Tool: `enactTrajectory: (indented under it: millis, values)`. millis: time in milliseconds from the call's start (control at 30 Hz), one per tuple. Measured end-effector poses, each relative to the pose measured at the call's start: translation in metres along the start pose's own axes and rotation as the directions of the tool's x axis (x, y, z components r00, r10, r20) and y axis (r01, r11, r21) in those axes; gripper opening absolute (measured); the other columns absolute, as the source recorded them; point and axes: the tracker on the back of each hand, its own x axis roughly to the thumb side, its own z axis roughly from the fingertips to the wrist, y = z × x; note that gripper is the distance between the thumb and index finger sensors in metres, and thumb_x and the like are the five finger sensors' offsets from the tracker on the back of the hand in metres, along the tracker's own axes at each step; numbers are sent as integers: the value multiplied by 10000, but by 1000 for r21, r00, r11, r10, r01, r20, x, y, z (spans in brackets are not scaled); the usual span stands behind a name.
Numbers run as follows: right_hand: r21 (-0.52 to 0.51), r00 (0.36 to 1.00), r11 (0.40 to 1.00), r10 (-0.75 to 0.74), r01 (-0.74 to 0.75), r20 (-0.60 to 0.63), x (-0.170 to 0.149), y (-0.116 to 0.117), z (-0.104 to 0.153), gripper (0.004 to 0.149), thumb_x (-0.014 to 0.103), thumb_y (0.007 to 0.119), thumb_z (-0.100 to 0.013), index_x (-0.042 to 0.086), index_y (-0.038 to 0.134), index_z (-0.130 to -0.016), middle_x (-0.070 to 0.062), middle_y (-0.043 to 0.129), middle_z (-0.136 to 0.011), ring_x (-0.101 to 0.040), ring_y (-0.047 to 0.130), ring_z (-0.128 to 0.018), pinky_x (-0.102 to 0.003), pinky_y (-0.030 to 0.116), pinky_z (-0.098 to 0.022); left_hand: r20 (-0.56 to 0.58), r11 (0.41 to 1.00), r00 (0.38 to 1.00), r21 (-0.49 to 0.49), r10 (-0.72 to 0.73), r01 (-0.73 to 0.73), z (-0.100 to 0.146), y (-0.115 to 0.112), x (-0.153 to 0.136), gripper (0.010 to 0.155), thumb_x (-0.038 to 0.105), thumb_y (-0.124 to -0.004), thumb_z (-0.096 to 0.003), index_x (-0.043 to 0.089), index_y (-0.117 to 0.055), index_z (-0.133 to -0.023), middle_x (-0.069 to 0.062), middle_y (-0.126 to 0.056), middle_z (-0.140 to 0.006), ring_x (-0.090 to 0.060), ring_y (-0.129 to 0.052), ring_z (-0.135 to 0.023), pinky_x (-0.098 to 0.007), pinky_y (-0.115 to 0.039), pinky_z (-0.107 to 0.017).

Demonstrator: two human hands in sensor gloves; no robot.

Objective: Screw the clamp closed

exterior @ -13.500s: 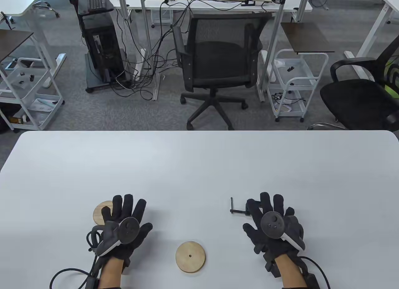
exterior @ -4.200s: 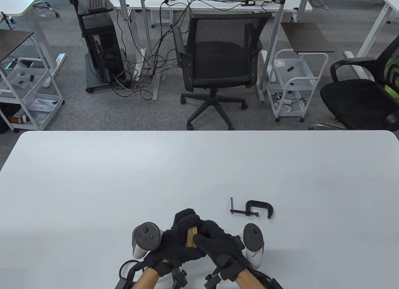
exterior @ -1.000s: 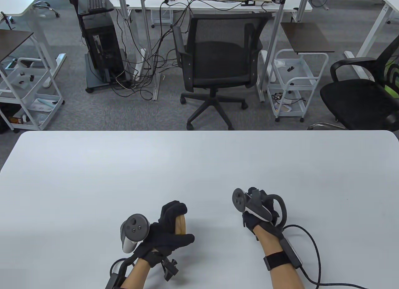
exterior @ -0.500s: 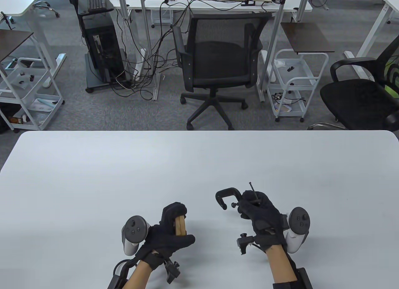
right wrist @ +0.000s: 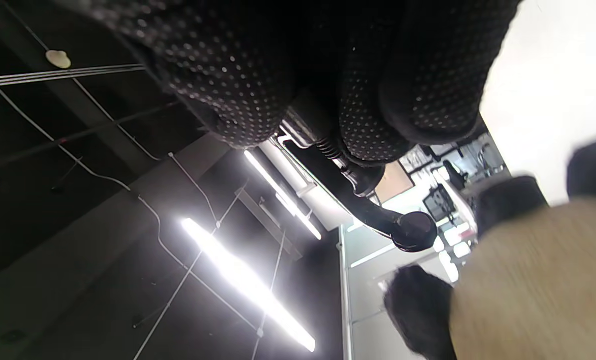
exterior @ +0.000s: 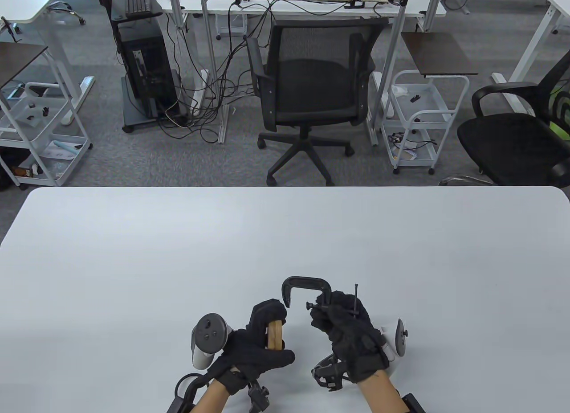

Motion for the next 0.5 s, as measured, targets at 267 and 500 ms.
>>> enactTrajectory:
  millis: [267,500]
  values:
    - [117,994,993,-5,17,-108,-23,9,1,334,283,936,-455,259,821,-767,-149,891,-853,-342,1032,-600,-392,949,-407,35,1000,999,-6,14,-14,-1,-5,6,992,547,-1006,-396,480,-293,-1084,-196,-229,-1182,-573,-465,-988,-624,-808,-549]
    - [175,976,976,159,-132,-150,-26,11,-1,332,265,933,-407,268,813,-716,-135,928,-804,-333,1039,-537,-386,929,-350,29,999,999,42,14,-15,6,10,3,975,554,-1007,-391,444,-337,-1090,-177,-272,-1183,-570,-486,-992,-630,-813,-543]
